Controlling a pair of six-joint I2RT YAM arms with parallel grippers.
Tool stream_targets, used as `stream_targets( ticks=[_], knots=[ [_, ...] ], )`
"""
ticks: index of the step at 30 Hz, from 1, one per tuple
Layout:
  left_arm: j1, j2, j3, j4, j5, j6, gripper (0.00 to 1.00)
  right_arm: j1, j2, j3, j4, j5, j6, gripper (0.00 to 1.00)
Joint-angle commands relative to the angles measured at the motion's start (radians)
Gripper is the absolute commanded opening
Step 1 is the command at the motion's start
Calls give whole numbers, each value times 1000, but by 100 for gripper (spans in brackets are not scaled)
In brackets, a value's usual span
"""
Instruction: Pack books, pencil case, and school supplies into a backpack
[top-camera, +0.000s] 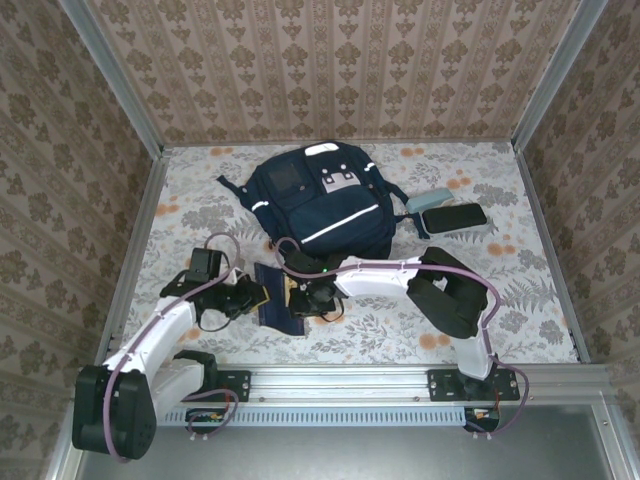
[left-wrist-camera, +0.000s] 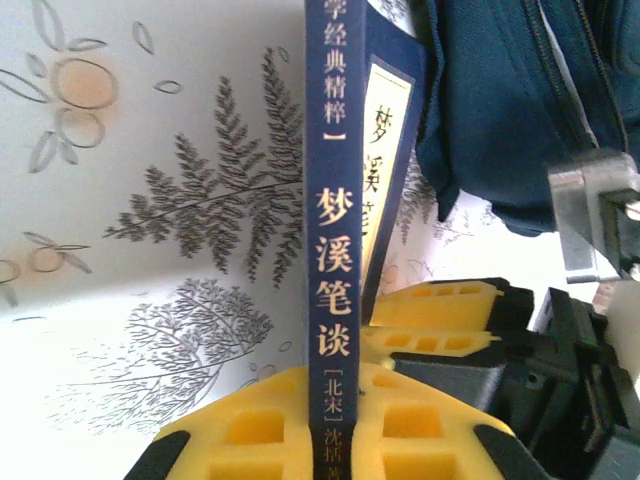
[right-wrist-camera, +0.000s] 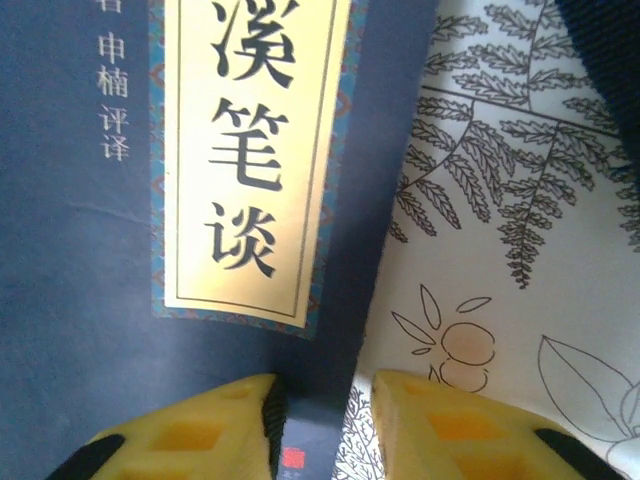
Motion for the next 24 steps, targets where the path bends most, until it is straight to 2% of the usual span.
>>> stream_targets(
  ticks=[1, 4, 7, 12, 16, 18, 24],
  knots=[
    [1, -72, 80, -52, -76, 25, 4, 7, -76, -44, 26, 42, -16, 41],
    [-1, -122, 135, -87, -118, 15, 2, 5, -196, -81, 49, 63, -32, 57],
    [-4, -153, 199, -107, -157, -3, 2, -2, -320, -119, 36, 124, -31, 66],
    [-46, -169, 288, 3, -180, -100, 2, -45, -558, -258, 107, 180, 13, 84],
    [-124, -150, 338, 137, -235, -187, 2, -113, -728, -351, 180, 135, 60, 91],
    [-174, -124, 355, 218, -272, -240, 2, -162, -787, -405, 252, 70, 98, 93],
    [-309, -20, 408, 431, -346, -353, 3, -266, -864, -529, 523, -70, 287, 96]
  ],
)
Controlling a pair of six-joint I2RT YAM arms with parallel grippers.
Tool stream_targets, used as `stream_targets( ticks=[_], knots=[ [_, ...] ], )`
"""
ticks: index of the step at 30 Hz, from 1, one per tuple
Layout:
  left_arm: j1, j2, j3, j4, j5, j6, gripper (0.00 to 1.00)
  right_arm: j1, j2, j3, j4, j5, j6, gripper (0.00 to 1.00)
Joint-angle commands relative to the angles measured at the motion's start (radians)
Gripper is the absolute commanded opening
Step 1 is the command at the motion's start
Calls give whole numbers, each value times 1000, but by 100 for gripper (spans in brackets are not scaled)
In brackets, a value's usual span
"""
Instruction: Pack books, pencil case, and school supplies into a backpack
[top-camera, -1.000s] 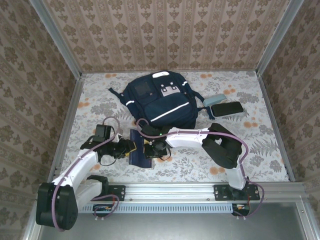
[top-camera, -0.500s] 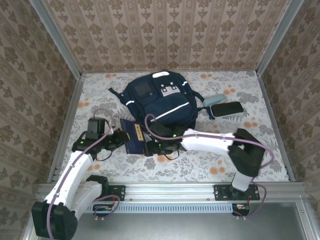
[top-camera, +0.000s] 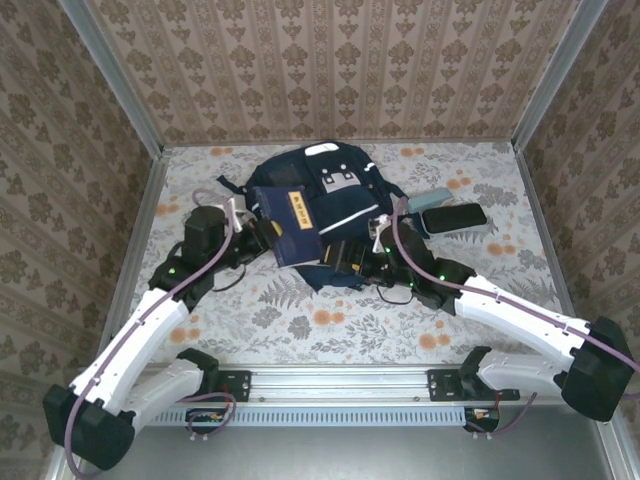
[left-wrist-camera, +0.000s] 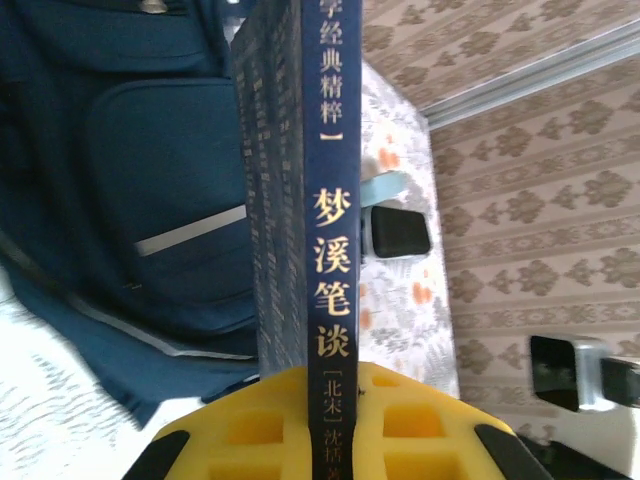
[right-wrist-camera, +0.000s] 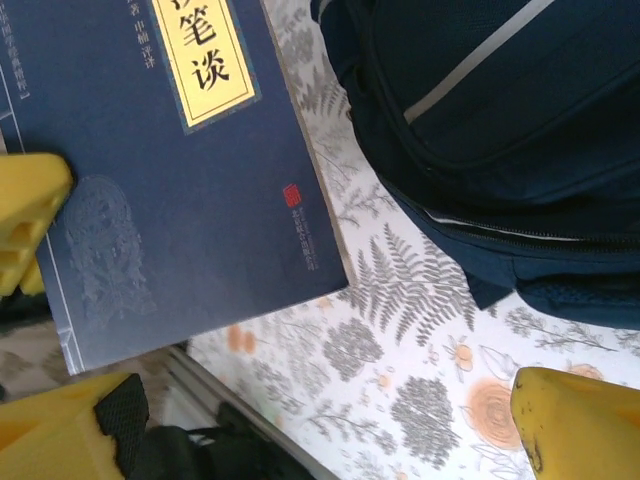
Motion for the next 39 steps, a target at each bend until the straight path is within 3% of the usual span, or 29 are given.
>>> stream_targets(
  ticks=[1, 6, 16, 28, 36, 39],
  knots=[
    [-51, 42, 61, 213, -67, -105, 3, -35, -27, -61, 239, -101, 160, 96],
    [-103, 115, 92, 345, -116, -190, 3, -84, 5, -118, 508, -118, 353, 98],
    [-117, 174, 81, 517, -158, -362, 3, -120, 159, -85, 821, -91, 572, 98],
    [-121, 174, 44, 560, -130, -459, 3, -129, 224, -33, 878, -15, 615, 88],
    [-168, 137, 30, 463, -176, -428, 3, -135, 151, -77, 854, -11, 610, 75],
    [-176, 138, 11, 453, -190, -436, 3, -136, 107, -128, 870, 4, 607, 65]
  ],
)
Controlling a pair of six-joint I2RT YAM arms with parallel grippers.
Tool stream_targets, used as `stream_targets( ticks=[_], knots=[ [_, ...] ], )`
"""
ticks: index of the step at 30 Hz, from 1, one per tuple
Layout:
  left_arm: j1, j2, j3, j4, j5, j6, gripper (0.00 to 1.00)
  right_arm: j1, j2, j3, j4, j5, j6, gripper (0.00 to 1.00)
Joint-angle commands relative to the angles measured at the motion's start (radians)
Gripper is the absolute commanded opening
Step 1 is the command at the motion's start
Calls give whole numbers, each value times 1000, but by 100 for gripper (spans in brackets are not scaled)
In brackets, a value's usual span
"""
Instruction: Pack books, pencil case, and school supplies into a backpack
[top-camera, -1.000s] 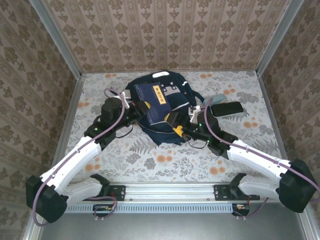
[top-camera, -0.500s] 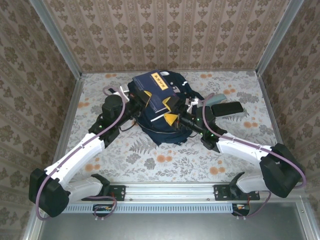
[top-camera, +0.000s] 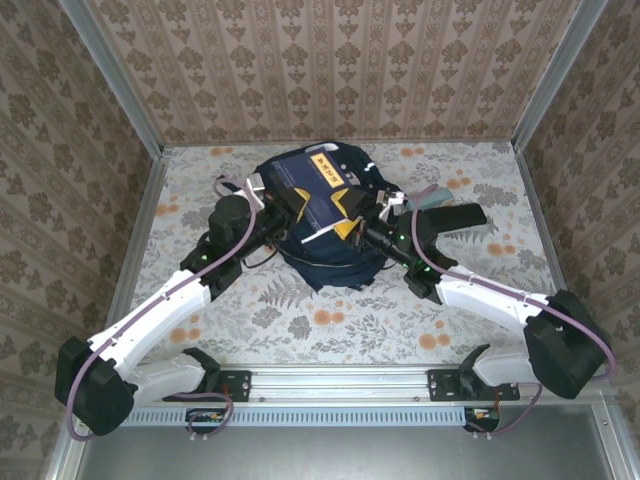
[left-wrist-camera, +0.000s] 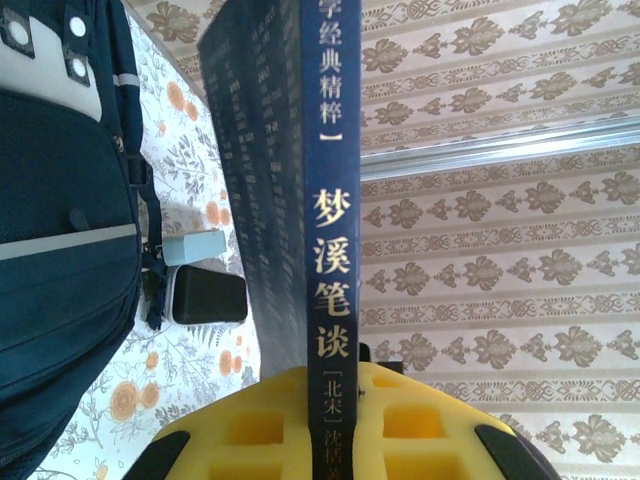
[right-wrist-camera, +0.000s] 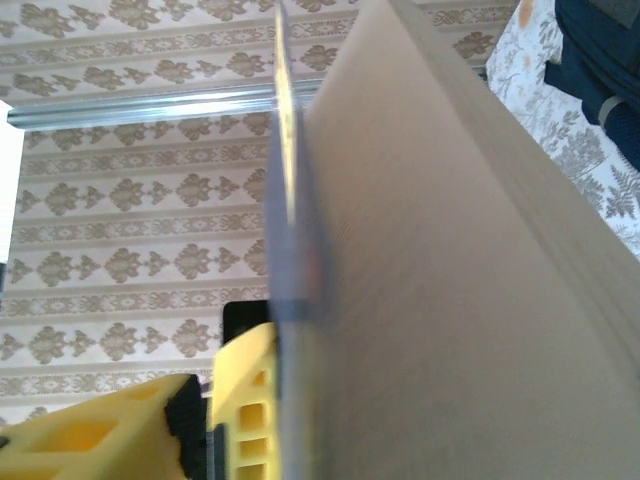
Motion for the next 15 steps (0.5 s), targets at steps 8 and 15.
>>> stream_targets(
  ticks=[8, 15],
  knots=[
    [-20, 6, -20, 18, -18, 11, 4, -40, -144, -31, -107, 28, -81, 40],
    [-19, 70, -8, 62, 56, 25, 7, -47, -117, 3, -147, 25, -122, 35]
  ],
)
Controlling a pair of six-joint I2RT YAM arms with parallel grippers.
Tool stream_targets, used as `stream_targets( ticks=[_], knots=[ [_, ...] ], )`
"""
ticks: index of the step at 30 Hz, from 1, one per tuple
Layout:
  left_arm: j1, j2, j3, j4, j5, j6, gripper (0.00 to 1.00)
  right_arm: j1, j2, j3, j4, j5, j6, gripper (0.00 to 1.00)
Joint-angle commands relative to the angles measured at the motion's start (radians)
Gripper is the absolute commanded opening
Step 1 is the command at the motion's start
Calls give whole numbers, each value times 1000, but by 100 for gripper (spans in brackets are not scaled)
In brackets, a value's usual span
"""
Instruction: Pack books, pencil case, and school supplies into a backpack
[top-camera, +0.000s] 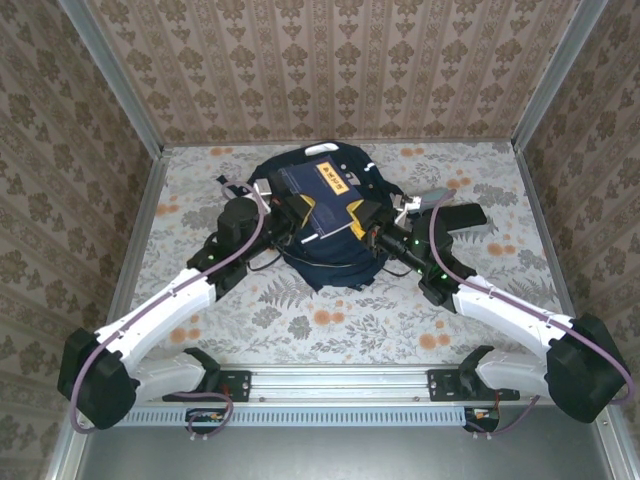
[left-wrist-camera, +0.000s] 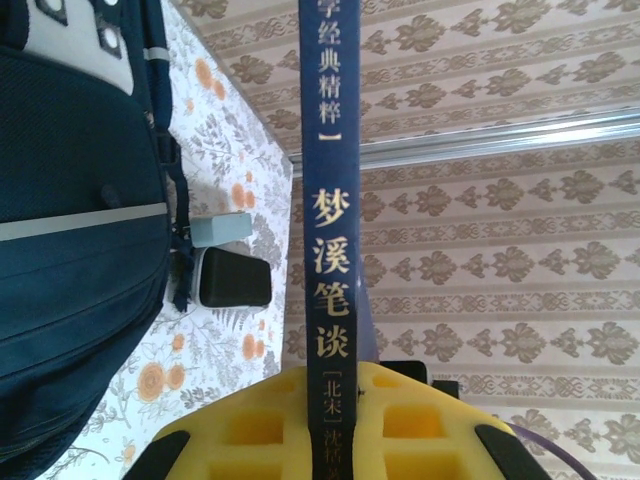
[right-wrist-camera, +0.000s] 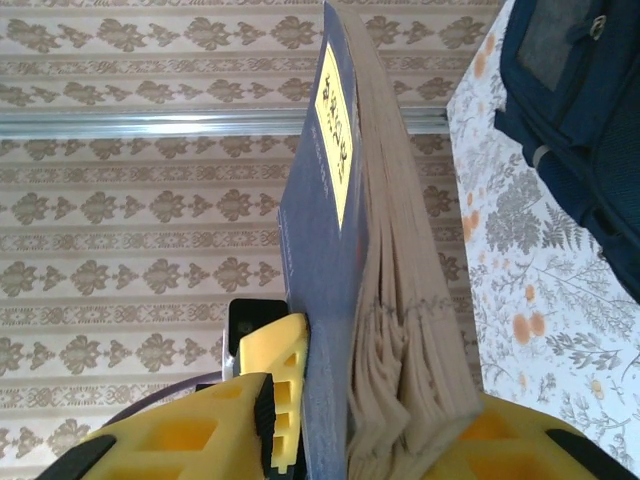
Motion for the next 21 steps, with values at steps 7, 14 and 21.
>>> stream_targets(
  ticks=[7, 14, 21],
  knots=[
    [14, 72, 49, 48, 98, 78, 13, -14, 52, 99, -14, 4, -83, 21],
    [63, 95, 88, -108, 112, 197, 49, -37, 35, 148, -245, 74, -253, 0],
    [95, 179, 197, -396, 97, 471, 71, -103, -64, 182, -566, 168, -461, 0]
  ],
)
